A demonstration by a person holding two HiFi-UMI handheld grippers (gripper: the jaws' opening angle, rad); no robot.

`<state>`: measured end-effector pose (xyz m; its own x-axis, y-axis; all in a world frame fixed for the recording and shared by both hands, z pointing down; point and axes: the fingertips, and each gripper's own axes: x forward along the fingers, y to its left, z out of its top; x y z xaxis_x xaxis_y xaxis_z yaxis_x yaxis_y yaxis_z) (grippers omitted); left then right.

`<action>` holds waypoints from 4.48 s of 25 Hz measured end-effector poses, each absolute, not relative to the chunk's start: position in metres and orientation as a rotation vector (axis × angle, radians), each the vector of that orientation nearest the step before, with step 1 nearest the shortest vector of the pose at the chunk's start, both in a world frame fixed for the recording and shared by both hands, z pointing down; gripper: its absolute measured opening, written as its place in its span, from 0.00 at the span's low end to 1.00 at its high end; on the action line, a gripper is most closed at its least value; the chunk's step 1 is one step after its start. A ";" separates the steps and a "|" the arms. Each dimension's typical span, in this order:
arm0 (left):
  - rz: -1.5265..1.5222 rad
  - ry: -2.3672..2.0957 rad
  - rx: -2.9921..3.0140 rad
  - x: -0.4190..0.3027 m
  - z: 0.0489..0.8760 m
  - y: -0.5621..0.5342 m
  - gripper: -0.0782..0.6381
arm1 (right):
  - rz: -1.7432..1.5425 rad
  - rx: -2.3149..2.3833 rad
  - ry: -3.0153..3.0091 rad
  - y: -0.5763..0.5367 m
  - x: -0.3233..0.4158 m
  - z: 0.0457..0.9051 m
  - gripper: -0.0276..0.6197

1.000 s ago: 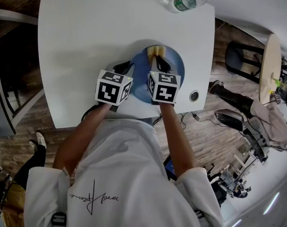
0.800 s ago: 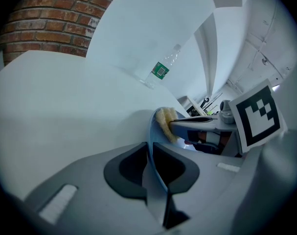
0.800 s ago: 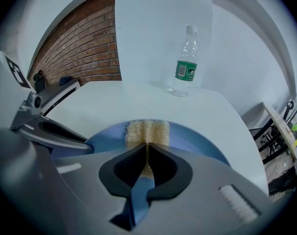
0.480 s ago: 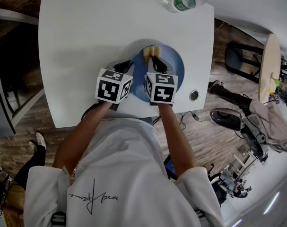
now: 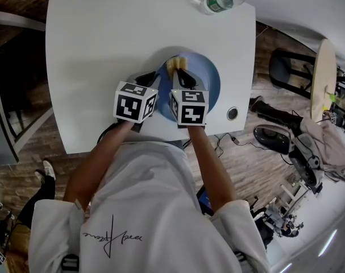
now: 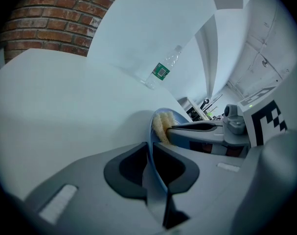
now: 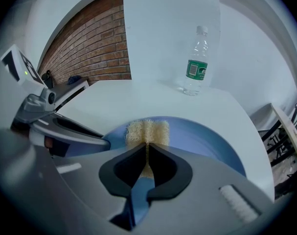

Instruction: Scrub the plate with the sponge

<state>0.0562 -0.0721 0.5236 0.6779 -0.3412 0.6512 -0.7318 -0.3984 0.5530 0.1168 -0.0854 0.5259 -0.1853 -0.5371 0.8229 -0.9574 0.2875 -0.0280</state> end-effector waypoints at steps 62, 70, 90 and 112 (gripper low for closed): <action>0.539 -0.854 1.974 0.054 0.524 -0.073 0.16 | 0.844 0.873 -1.941 0.014 0.066 0.533 0.08; 0.542 -0.853 1.973 0.053 0.525 -0.072 0.16 | 0.854 0.799 -1.933 0.026 0.066 0.533 0.08; 0.546 -0.850 1.971 0.054 0.525 -0.073 0.16 | 0.849 0.684 -1.915 0.048 0.076 0.534 0.08; 0.542 -0.848 1.972 0.052 0.524 -0.071 0.16 | 0.879 0.631 -1.900 0.064 0.089 0.534 0.08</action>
<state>0.0523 -0.0713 0.5242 0.6692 -0.3501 0.6554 -0.7419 -0.3647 0.5626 0.0886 0.0636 0.5339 -0.4458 -0.0671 0.8926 -0.7237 0.6139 -0.3152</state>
